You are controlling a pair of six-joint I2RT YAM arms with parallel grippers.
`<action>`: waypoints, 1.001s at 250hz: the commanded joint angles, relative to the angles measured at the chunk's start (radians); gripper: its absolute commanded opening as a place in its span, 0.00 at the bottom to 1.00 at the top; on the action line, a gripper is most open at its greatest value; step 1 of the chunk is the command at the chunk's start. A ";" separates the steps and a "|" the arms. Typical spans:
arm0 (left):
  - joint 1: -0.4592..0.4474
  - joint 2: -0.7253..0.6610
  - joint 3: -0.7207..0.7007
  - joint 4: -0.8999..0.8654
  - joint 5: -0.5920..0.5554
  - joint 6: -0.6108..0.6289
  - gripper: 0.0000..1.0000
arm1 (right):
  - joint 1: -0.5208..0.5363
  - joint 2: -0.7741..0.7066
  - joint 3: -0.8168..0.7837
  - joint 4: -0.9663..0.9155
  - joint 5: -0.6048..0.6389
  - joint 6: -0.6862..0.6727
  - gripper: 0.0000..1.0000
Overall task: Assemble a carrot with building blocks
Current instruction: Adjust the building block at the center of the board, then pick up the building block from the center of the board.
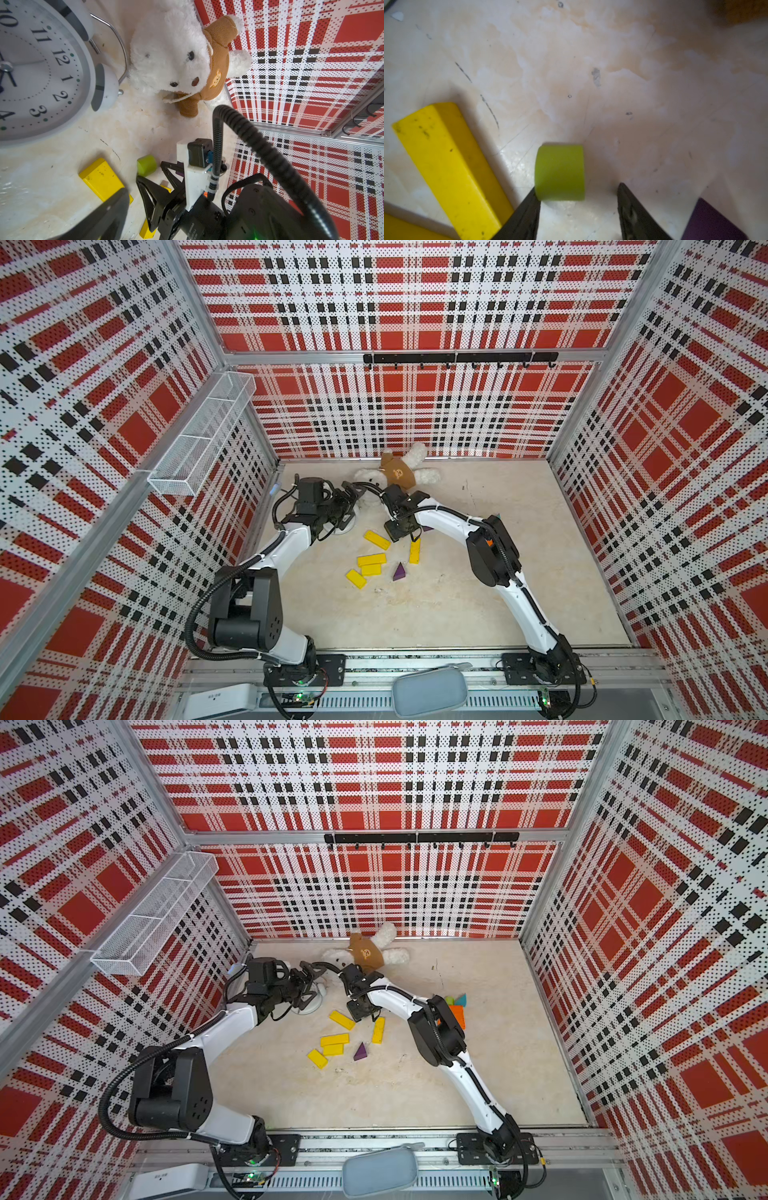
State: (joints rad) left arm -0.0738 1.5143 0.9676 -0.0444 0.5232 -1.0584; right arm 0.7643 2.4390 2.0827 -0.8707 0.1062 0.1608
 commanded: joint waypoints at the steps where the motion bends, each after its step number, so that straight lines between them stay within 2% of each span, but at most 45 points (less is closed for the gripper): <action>1: -0.008 0.014 0.008 0.029 0.006 -0.005 0.99 | -0.006 -0.009 0.019 -0.066 0.073 0.007 0.58; 77: -0.011 0.018 0.009 0.028 0.008 -0.004 1.00 | -0.022 -0.003 0.049 -0.091 0.114 0.023 0.54; 106: -0.012 0.021 0.009 0.029 0.004 -0.005 0.99 | -0.027 -0.001 0.082 -0.099 0.115 0.049 0.49; 164: -0.009 0.018 0.008 0.029 0.003 -0.005 1.00 | -0.025 0.003 0.132 -0.070 0.006 0.118 0.45; 213: -0.003 0.019 0.007 0.029 0.006 -0.011 1.00 | -0.026 0.078 0.241 -0.126 0.004 0.214 0.51; 250: -0.003 0.021 0.006 0.029 0.008 -0.014 1.00 | -0.023 0.129 0.313 -0.161 -0.004 0.207 0.52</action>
State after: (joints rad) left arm -0.0795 1.5288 0.9676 -0.0334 0.5232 -1.0584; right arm 0.7364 2.5088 2.3390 -0.9844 0.1139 0.3370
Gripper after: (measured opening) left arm 0.993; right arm 0.514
